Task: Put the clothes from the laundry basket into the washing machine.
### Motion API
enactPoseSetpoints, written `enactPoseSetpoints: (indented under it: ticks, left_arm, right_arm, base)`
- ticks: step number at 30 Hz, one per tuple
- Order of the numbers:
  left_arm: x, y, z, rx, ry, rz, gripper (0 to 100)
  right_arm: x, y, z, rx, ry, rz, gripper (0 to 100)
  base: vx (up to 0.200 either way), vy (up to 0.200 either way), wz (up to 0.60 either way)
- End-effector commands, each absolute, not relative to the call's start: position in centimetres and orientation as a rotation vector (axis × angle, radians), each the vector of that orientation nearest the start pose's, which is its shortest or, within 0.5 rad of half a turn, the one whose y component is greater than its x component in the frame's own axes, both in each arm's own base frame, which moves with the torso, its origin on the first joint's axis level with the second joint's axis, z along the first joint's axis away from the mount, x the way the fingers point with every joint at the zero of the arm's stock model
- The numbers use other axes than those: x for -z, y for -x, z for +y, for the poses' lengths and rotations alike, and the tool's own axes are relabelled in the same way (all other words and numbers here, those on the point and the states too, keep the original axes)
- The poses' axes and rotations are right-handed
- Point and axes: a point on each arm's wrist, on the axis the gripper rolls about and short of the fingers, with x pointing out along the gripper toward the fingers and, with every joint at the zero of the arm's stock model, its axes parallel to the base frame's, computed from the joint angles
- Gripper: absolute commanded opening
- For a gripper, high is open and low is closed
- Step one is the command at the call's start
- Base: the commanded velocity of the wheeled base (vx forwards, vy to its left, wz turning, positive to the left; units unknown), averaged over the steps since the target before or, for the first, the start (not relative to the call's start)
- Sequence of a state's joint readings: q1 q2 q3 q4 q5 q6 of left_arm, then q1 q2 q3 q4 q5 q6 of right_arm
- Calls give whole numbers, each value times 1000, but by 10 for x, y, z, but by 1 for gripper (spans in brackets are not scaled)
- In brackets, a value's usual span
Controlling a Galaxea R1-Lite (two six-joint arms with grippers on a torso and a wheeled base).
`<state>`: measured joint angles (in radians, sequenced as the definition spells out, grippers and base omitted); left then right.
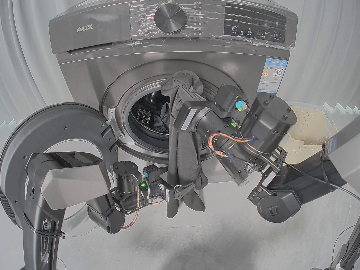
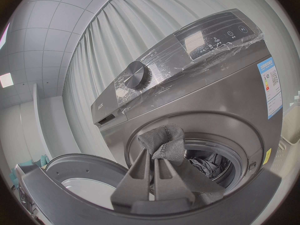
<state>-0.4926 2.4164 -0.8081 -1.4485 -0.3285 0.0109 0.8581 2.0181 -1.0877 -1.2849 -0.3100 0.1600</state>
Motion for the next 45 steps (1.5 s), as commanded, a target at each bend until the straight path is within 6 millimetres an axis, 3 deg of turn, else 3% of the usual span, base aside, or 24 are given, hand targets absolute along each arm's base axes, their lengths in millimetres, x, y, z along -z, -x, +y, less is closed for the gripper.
enactPoseSetpoints:
  ticks: [1,20,21,30,35,45]
  left_arm:
    - [3,-348,-195,818,-24,164,100]
    - [20,-373,-199,765,-28,137,100]
    - [20,-374,-198,761,-27,133,0]
    - [23,-386,-197,704,-28,105,0]
    - [13,-384,-195,700,-22,73,0]
    - [-42,-328,-173,729,-23,46,0]
  right_arm:
    - [-211,-259,291,-569,-355,-257,0]
    - [-214,-258,290,-570,-361,-265,0]
    - [-214,-258,290,-570,-362,-267,0]
    - [-214,-258,290,-568,-370,-264,0]
    - [-208,-263,286,-546,-357,-247,0]
    - [-182,-288,262,-470,-295,-190,0]
  base:
    - [0,0,0]
    - [0,0,0]
    - [0,0,0]
    - [0,0,0]
    - [0,0,0]
    - [0,0,0]
